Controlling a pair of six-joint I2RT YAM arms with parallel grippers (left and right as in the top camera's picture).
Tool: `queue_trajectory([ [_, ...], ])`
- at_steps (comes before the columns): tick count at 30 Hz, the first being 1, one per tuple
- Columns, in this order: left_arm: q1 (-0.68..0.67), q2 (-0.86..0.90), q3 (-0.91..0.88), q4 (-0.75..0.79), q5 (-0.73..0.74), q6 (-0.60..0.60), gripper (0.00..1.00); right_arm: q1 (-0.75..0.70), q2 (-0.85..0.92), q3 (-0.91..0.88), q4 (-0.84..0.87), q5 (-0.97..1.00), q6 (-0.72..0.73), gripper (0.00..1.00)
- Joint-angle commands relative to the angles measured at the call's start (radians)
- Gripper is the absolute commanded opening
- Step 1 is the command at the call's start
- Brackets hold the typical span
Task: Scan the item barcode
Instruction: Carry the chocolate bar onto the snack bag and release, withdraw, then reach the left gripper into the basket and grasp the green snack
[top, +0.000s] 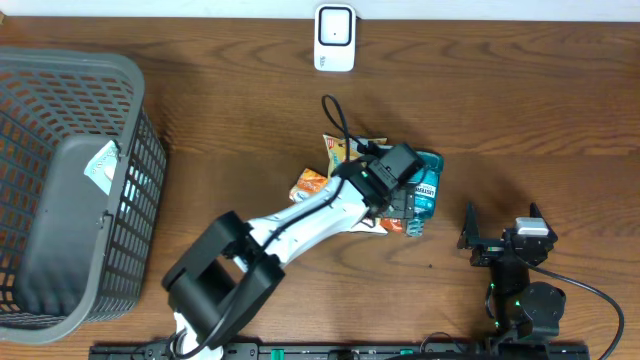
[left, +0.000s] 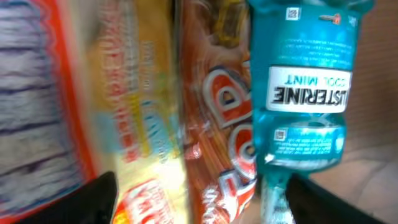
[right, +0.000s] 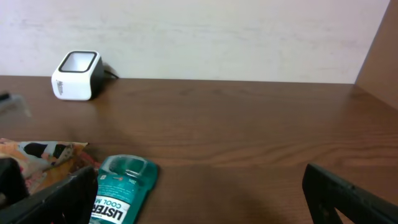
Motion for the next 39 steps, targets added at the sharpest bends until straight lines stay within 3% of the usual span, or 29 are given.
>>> queue_trajectory([
  [1, 0.043, -0.124, 0.082, -0.068, -0.014, 0.086, 0.94, -0.007, -0.002, -0.001, -0.005, 0.001, -0.012, 0.99],
  [6, 0.151, -0.303, 0.194, -0.238, -0.085, 0.122, 0.98, -0.007, -0.002, -0.001, -0.005, 0.001, -0.012, 0.99],
  [10, 0.319, -0.489, 0.262, -0.327, -0.169, 0.185, 0.99, -0.007, -0.002, -0.001, -0.005, 0.001, -0.012, 0.99],
  [20, 0.903, -0.742, 0.267, -0.528, -0.202, 0.193, 1.00, -0.007, -0.002, -0.001, -0.005, 0.001, -0.012, 0.99],
  [25, 1.215, -0.701, 0.267, -0.629, -0.187, 0.192, 0.98, -0.007, -0.002, -0.001, -0.005, 0.001, -0.012, 0.99],
  [29, 1.361, -0.592, 0.263, -0.702, -0.186, 0.192, 0.98, -0.007, -0.002, -0.001, -0.005, 0.001, -0.012, 0.99],
  [39, 1.396, -0.312, 0.167, -0.624, -0.126, 0.210, 0.98, -0.007, -0.002, -0.001, -0.005, 0.001, -0.012, 0.99],
])
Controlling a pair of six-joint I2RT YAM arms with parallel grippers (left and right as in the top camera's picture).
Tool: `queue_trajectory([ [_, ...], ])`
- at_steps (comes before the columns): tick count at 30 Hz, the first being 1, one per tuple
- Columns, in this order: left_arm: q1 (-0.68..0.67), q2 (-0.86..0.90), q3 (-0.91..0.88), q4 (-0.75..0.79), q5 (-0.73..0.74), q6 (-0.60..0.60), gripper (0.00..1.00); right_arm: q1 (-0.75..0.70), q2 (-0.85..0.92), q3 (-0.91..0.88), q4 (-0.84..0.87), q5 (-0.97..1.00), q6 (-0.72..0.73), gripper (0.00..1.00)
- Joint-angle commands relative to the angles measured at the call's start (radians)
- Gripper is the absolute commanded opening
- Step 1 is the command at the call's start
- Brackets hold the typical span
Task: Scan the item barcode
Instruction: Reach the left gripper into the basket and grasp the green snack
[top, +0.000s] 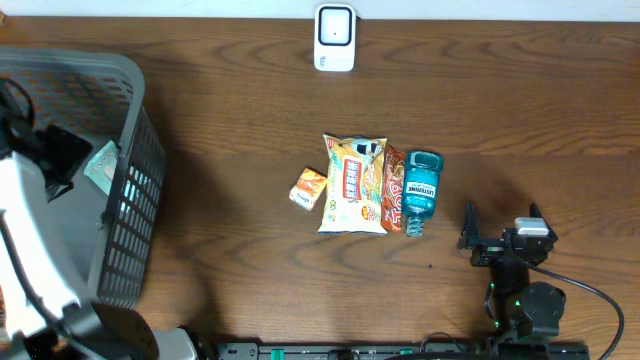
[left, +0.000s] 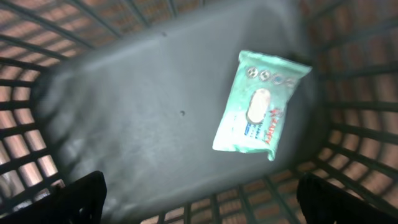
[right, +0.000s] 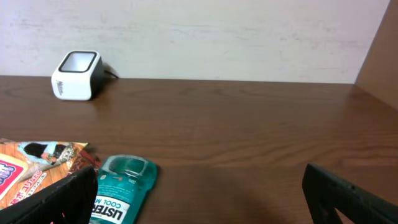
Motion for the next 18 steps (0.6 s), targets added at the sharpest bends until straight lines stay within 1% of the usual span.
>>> queue_trajectory([
  [1, -0.001, 0.080, -0.039, 0.044, 0.069, 0.048, 0.98, -0.007, -0.002, -0.001, -0.005, 0.001, -0.012, 0.99],
  [5, -0.003, 0.177, -0.066, 0.099, 0.125, 0.113, 0.98, -0.007, -0.002, -0.001, -0.005, 0.001, -0.012, 0.99],
  [9, -0.003, 0.270, -0.067, 0.151, 0.227, 0.234, 0.98, -0.007, -0.002, -0.001, -0.005, 0.001, -0.012, 0.99],
  [18, -0.003, 0.411, -0.079, 0.186, 0.228, 0.237, 0.98, -0.007, -0.002, -0.001, -0.005, 0.000, -0.012, 0.99],
])
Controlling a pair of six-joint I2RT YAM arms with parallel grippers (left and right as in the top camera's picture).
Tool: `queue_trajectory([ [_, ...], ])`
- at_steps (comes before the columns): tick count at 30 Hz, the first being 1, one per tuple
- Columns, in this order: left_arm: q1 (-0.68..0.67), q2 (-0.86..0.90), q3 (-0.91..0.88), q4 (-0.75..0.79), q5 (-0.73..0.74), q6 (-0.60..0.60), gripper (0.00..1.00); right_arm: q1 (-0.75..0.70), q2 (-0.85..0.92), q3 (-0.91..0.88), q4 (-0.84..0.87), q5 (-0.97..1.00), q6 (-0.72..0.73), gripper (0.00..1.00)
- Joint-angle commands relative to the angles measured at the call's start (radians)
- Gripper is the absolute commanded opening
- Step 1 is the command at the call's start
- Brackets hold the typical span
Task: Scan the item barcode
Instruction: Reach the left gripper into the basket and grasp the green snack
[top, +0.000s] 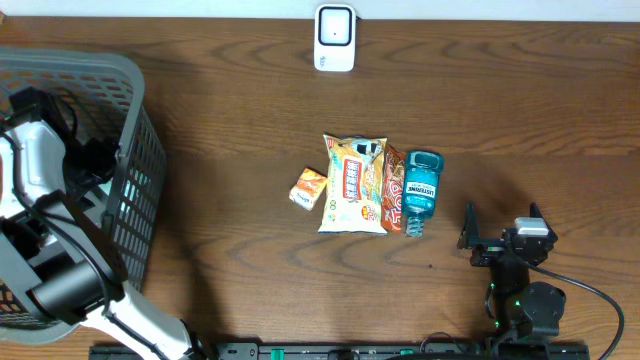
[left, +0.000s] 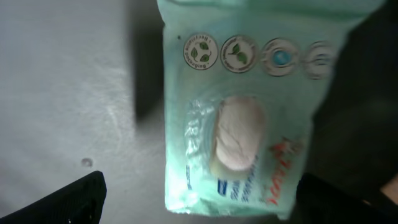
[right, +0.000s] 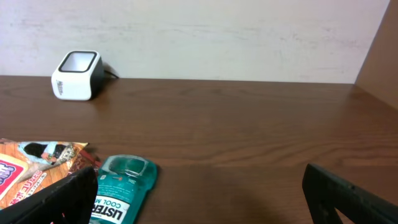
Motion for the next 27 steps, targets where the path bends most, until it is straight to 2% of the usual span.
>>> queue_trajectory([
  [1, -0.003, 0.044, -0.022, 0.005, 0.018, 0.028, 0.98, -0.007, -0.002, -0.001, -0.005, 0.001, -0.012, 0.99],
  [4, -0.008, 0.065, -0.061, 0.026, 0.019, 0.028, 0.98, -0.007, -0.002, -0.001, -0.005, 0.001, -0.012, 0.99],
  [6, -0.015, 0.067, -0.092, 0.045, 0.019, 0.028, 0.91, -0.007, -0.002, -0.001, -0.005, 0.001, -0.012, 0.99],
  [11, -0.031, 0.066, -0.132, 0.057, 0.019, 0.028, 0.40, -0.007, -0.002, -0.001, -0.005, 0.001, -0.012, 0.99],
  [14, -0.027, 0.047, -0.126, 0.041, 0.017, 0.028, 0.22, -0.007, -0.002, -0.001, -0.005, 0.001, -0.012, 0.99],
  [19, 0.002, -0.038, -0.080, -0.001, 0.017, 0.028, 0.19, -0.007, -0.002, -0.001, -0.005, 0.001, -0.012, 0.99],
  [27, 0.058, -0.433, 0.012, -0.048, 0.058, -0.039, 0.19, -0.007, -0.002, -0.001, -0.005, 0.001, -0.012, 0.99],
])
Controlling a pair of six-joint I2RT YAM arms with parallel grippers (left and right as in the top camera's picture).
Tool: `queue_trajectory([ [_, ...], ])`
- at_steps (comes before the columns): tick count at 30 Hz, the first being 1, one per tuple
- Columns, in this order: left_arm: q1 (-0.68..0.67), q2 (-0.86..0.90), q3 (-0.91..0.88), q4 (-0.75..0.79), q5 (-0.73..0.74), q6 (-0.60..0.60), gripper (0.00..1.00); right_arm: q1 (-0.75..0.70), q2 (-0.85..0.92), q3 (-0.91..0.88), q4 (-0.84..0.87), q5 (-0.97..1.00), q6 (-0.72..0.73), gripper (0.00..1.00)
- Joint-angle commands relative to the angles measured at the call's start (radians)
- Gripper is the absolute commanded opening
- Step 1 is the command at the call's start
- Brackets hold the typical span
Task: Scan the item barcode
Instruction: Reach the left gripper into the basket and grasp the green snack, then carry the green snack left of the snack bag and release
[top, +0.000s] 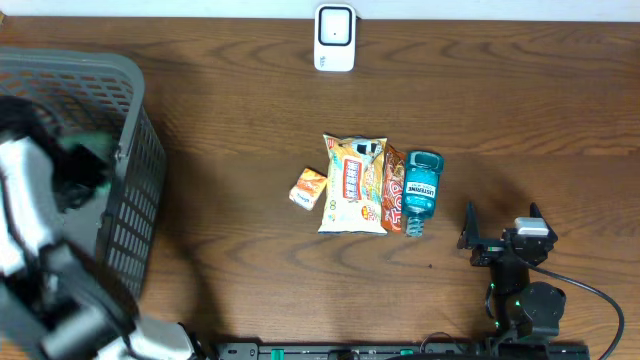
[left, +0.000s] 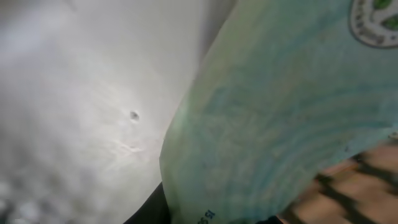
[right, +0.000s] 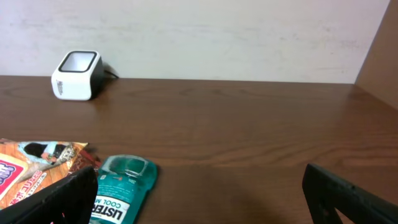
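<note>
A pale green wipes packet (left: 292, 106) fills the left wrist view, blurred and tilted, with the basket's floor and mesh behind it. My left gripper (left: 208, 214) is shut on its lower edge, one dark finger (left: 149, 208) showing beside it. In the overhead view the packet (top: 92, 148) and the blurred left arm (top: 30, 190) are inside the grey basket (top: 135, 215). The white scanner (top: 334, 38) stands at the table's far edge. My right gripper (right: 199, 199) rests open and holds nothing, at the front right (top: 500, 228).
A teal mouthwash bottle (top: 421, 190), two snack bags (top: 355, 185) and a small orange box (top: 309, 187) lie together mid-table. From the right wrist the bottle (right: 121, 190) lies at lower left and the scanner (right: 76, 75) stands at far left by the wall.
My left gripper, then open just above the flat-lying wipes packet, is now shut on it. The packet is tilted up off the basket floor. The right arm has not moved.
My left gripper was open over the snack bags and mouthwash bottle mid-table. Then it was over the basket, looking down at the wipes packet. Then it was close above the packet, still open. Now it grips the packet inside the basket.
</note>
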Motion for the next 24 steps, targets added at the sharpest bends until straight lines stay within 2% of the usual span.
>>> queue_trajectory([
  [1, 0.007, -0.259, 0.063, 0.011, 0.061, -0.046, 0.19, -0.007, -0.002, -0.001, -0.005, 0.000, -0.012, 0.99],
  [7, -0.089, -0.536, 0.062, 0.033, 0.160, -0.116, 0.19, -0.007, -0.002, -0.001, -0.005, 0.001, -0.012, 0.99],
  [12, -0.340, -0.617, 0.062, 0.035, 0.160, -0.175, 0.19, -0.007, -0.002, -0.001, -0.005, 0.001, -0.012, 0.99],
  [18, -0.731, -0.535, 0.033, 0.087, 0.109, -0.209, 0.19, -0.007, -0.002, -0.001, -0.004, 0.001, -0.012, 0.99],
  [21, -0.891, -0.438, 0.022, 0.087, -0.031, -0.232, 0.19, -0.007, -0.002, -0.001, -0.005, 0.001, -0.012, 0.99],
  [24, -0.995, -0.323, 0.011, 0.090, -0.140, -0.308, 0.19, -0.007, -0.002, -0.001, -0.004, 0.001, -0.012, 0.99],
])
